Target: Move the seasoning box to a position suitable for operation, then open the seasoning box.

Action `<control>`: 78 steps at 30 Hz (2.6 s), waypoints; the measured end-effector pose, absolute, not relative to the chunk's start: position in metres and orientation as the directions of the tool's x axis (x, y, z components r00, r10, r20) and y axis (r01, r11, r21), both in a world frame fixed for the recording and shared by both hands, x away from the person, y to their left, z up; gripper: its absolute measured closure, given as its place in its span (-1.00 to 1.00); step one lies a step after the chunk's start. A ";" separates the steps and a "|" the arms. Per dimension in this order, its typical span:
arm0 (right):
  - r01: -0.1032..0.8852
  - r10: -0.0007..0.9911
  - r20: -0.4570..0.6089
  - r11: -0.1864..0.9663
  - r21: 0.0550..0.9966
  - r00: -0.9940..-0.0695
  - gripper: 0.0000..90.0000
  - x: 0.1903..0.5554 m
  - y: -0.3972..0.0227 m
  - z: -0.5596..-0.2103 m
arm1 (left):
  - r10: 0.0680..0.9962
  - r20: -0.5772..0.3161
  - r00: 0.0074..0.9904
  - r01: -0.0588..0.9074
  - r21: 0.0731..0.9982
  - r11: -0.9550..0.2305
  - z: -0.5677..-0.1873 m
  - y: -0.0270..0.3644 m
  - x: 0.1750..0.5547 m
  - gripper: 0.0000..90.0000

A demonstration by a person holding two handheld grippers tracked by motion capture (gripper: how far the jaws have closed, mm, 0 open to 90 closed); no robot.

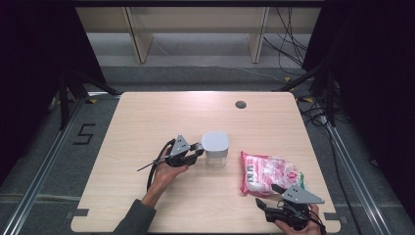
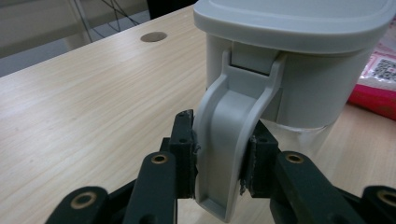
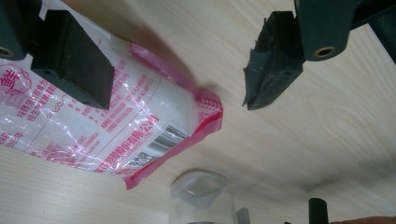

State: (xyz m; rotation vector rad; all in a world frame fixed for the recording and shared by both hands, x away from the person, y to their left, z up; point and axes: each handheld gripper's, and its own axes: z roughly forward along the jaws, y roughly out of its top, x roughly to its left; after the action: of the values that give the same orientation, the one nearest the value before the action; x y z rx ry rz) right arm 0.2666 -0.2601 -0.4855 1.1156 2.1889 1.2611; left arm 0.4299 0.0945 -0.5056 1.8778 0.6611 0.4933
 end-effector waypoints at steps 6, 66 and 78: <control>0.442 0.781 0.060 0.286 0.851 -0.621 -0.45 0.266 -0.259 -0.485 | 0.623 0.031 0.782 0.231 0.913 -0.335 -0.506 0.095 0.430 0.46; 0.407 0.745 0.036 0.322 0.855 -0.666 -0.31 0.271 -0.246 -0.483 | 0.613 -0.069 0.787 0.219 0.960 -0.174 -0.454 0.092 0.422 0.98; 0.317 0.727 -0.052 0.360 0.877 -0.685 0.05 0.299 -0.231 -0.472 | 0.621 -0.077 0.780 0.226 0.960 -0.165 -0.455 0.094 0.421 0.97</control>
State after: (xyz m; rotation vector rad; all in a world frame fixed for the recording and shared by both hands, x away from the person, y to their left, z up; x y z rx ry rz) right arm 0.2991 -0.2306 -0.4721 0.9075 2.1925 1.2709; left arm 0.4210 0.0941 -0.4546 1.7386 0.6650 0.3975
